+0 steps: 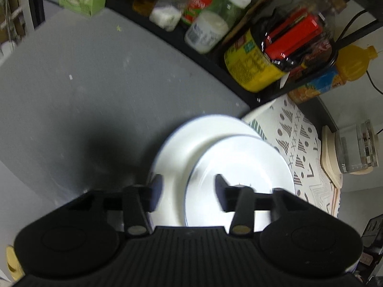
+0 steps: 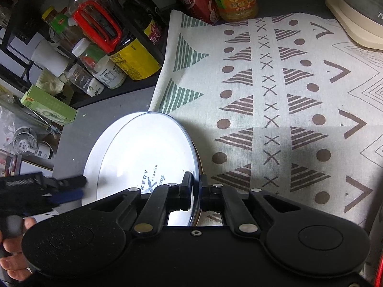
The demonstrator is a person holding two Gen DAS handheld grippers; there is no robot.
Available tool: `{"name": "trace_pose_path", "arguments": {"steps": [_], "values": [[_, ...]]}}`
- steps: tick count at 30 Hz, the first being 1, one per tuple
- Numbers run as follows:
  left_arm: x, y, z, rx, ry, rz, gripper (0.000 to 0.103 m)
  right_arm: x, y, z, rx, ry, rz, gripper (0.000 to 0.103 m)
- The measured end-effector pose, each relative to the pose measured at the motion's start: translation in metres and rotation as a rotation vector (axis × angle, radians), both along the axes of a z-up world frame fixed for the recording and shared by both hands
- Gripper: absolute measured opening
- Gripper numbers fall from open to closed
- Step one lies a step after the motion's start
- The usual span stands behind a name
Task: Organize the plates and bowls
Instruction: 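Lower the 'BAKERY' plate onto the stacked plates with both grippers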
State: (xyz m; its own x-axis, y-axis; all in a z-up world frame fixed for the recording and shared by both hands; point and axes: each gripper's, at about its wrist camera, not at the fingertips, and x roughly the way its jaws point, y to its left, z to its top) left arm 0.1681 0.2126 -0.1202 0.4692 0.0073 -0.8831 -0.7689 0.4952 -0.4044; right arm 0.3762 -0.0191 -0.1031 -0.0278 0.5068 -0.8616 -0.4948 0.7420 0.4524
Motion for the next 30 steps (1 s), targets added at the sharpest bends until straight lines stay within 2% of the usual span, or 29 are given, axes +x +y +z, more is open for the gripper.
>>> {"name": "trace_pose_path", "arguments": {"steps": [2,4,6,8,19,23,25,30], "values": [[-0.002,0.002,0.004,0.034,0.004,-0.001,0.058,0.0,0.001,-0.001,0.0,0.004,-0.001,0.006],[-0.002,0.005,0.002,0.034,0.013,0.005,0.06,-0.001,0.001,-0.002,-0.006,0.006,-0.003,0.007],[-0.004,0.007,-0.003,0.025,0.019,0.011,0.06,-0.001,0.002,-0.003,-0.018,0.002,-0.003,0.017],[-0.004,0.007,-0.008,0.023,0.03,0.01,0.06,-0.001,0.002,-0.005,-0.032,0.002,-0.007,0.022],[-0.002,0.006,-0.025,0.013,0.037,0.004,0.059,-0.008,0.012,-0.013,-0.062,0.013,0.01,0.023],[-0.003,0.007,-0.026,0.005,0.021,0.008,0.045,-0.009,0.015,-0.011,-0.063,0.015,0.013,0.023],[-0.004,0.009,-0.027,0.002,0.026,0.016,0.033,-0.009,0.015,-0.012,-0.064,0.01,0.016,0.023],[-0.008,0.012,-0.028,-0.01,0.011,0.023,0.031,-0.009,0.014,-0.015,-0.061,0.018,0.012,0.023]]}}
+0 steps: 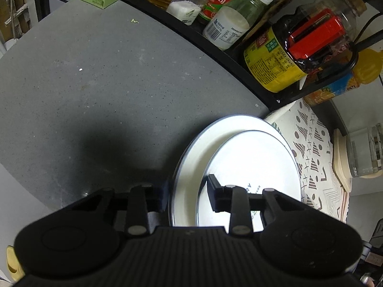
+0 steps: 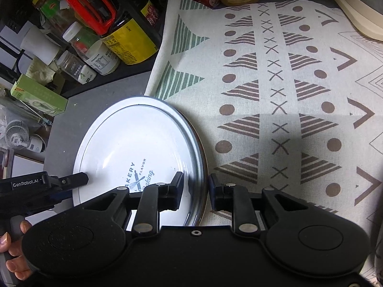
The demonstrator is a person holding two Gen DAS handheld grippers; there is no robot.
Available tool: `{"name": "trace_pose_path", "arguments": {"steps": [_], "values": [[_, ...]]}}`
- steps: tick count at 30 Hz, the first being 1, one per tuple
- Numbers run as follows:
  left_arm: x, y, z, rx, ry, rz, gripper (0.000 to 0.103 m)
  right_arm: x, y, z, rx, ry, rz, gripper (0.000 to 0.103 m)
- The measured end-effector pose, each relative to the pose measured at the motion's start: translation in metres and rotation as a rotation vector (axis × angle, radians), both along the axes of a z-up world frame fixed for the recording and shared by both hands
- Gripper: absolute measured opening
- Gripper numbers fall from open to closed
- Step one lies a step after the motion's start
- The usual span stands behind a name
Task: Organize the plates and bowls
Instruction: 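Lower the 'BAKERY' plate onto the stacked plates with both grippers, then open both grippers and move them to the nested bowl stack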
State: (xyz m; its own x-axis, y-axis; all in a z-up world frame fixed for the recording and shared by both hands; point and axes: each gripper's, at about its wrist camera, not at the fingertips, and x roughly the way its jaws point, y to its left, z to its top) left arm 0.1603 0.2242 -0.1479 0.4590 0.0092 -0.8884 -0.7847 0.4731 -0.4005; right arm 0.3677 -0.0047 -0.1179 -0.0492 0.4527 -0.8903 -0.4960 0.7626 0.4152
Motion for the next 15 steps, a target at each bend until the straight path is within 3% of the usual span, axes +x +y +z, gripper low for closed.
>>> {"name": "trace_pose_path", "arguments": {"steps": [15], "values": [[-0.0056,0.0027,0.0,-0.018,-0.017,0.031,0.026,-0.0028,0.0,-0.0019,0.002,0.009,-0.012,0.027]]}}
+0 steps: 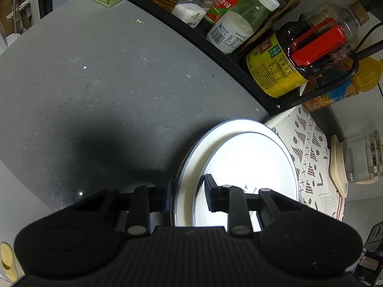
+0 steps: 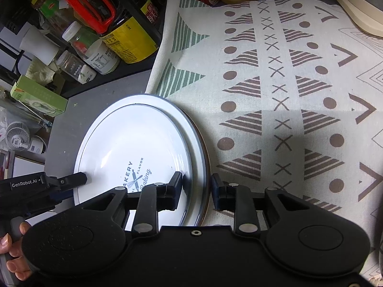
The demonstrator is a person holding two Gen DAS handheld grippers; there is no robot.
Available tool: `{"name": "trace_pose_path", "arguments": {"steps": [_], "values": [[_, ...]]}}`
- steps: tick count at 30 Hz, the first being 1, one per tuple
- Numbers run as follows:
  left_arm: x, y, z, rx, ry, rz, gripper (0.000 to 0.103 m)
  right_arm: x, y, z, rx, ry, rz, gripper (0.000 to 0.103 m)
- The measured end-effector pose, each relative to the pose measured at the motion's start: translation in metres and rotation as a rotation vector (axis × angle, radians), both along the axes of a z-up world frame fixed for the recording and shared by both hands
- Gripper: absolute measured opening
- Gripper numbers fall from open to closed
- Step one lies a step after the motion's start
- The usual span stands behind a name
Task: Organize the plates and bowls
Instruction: 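Open both grippers and move them to the nested bowl stack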
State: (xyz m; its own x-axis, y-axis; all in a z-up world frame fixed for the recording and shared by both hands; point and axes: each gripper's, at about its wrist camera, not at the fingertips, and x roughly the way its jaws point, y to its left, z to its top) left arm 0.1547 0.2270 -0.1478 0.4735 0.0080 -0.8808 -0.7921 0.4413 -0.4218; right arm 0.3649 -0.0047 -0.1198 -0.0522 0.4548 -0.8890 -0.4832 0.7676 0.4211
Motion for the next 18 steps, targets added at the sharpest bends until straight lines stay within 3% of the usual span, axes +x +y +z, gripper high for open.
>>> {"name": "trace_pose_path", "arguments": {"steps": [4,5,6,8,13,18], "values": [[0.002,0.001,0.002,0.002,0.024,-0.007,0.03,0.001,-0.004,0.006,0.018,-0.001,-0.015,0.031],[0.004,0.001,0.003,0.008,0.032,-0.014,0.031,0.002,-0.006,0.008,0.027,0.001,-0.019,0.039],[0.005,0.001,0.005,0.011,0.038,-0.023,0.034,0.002,-0.007,0.011,0.038,0.0,-0.024,0.047],[0.006,0.001,0.01,0.016,0.048,-0.033,0.045,0.001,-0.01,0.021,0.061,-0.025,-0.026,0.053],[0.01,-0.002,0.03,0.086,0.07,-0.053,0.074,0.003,-0.022,0.04,0.105,-0.063,-0.048,0.062],[0.015,-0.009,0.042,0.105,0.082,-0.075,0.079,0.006,-0.03,0.052,0.123,-0.087,-0.047,0.085]]}}
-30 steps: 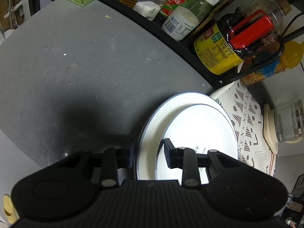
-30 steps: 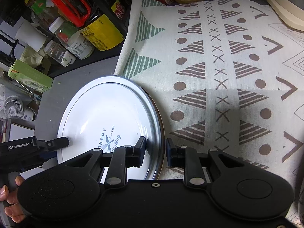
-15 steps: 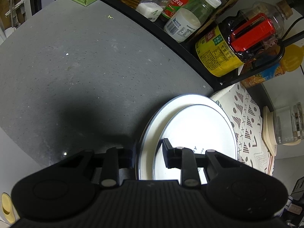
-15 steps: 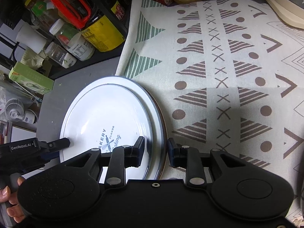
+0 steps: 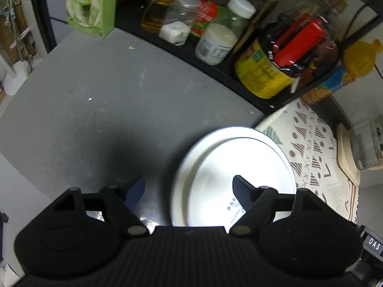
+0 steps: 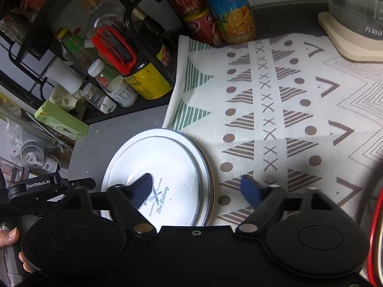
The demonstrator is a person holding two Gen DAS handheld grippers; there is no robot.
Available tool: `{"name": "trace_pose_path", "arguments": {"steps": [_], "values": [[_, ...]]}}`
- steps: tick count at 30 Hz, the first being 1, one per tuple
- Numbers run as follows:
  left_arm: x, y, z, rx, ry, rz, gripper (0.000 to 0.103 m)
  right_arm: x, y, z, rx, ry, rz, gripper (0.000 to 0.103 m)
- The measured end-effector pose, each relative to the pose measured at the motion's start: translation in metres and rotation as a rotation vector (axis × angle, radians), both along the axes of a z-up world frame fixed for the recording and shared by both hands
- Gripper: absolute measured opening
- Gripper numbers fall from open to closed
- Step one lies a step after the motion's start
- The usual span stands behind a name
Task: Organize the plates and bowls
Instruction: 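Open both grippers and move them to the nested bowl stack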
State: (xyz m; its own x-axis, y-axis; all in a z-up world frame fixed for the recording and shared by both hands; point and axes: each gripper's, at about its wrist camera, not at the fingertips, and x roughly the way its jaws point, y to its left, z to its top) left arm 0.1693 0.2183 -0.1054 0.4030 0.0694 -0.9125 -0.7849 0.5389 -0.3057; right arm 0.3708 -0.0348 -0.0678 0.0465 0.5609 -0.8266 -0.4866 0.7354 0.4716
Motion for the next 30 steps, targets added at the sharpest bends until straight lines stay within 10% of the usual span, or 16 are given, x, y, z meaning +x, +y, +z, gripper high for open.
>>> {"name": "trace_pose_path", "arguments": {"steps": [30], "values": [[0.102,-0.106,0.034,0.002,-0.042,-0.266,0.08,0.031,-0.09,0.06,0.022,-0.13,-0.142,0.097]]}}
